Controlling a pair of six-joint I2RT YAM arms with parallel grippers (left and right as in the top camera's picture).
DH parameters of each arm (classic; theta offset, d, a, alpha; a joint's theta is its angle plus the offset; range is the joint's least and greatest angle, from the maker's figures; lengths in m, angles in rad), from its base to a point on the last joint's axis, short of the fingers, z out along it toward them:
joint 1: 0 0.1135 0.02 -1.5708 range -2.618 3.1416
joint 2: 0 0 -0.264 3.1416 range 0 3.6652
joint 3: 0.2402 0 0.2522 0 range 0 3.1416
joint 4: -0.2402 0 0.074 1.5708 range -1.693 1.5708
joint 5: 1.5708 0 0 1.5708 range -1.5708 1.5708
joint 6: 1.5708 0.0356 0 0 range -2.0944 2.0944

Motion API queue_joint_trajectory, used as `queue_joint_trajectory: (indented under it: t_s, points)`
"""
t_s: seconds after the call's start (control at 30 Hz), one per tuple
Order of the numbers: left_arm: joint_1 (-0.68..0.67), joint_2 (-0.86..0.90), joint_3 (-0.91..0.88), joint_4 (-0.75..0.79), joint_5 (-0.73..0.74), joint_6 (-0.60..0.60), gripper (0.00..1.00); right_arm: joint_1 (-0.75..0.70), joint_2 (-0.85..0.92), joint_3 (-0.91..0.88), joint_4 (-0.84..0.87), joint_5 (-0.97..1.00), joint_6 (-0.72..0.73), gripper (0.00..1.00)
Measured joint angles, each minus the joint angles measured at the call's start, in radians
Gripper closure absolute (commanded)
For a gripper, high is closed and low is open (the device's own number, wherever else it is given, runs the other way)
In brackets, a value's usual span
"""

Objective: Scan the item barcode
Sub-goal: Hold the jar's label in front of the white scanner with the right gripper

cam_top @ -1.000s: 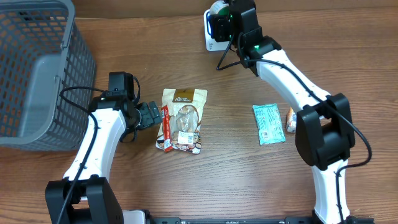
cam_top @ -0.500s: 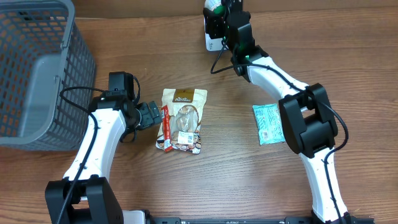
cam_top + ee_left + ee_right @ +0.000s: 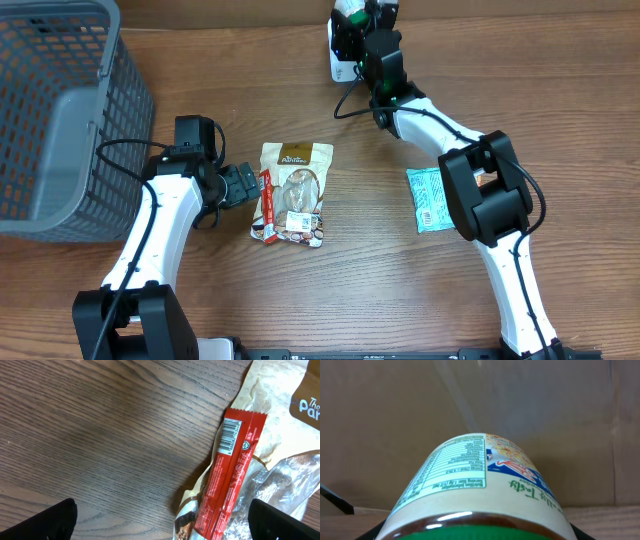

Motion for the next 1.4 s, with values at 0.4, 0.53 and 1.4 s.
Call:
queue_joint_trajectory:
  t_s: [0.4,0.53,1.4]
  points:
    - [0.000,0.000,0.000,0.000,0.000,0.000,0.00,0.000,0.043,0.000,0.013,-0.011,0.011,0.96]
    - [0.000,0.000,0.000,0.000,0.000,0.000,0.00,0.000,0.043,0.000,0.010,-0.019,0.011,0.96]
    - [0.000,0.000,0.000,0.000,0.000,0.000,0.00,0.000,0.043,0.000,-0.035,-0.023,0.011,0.96]
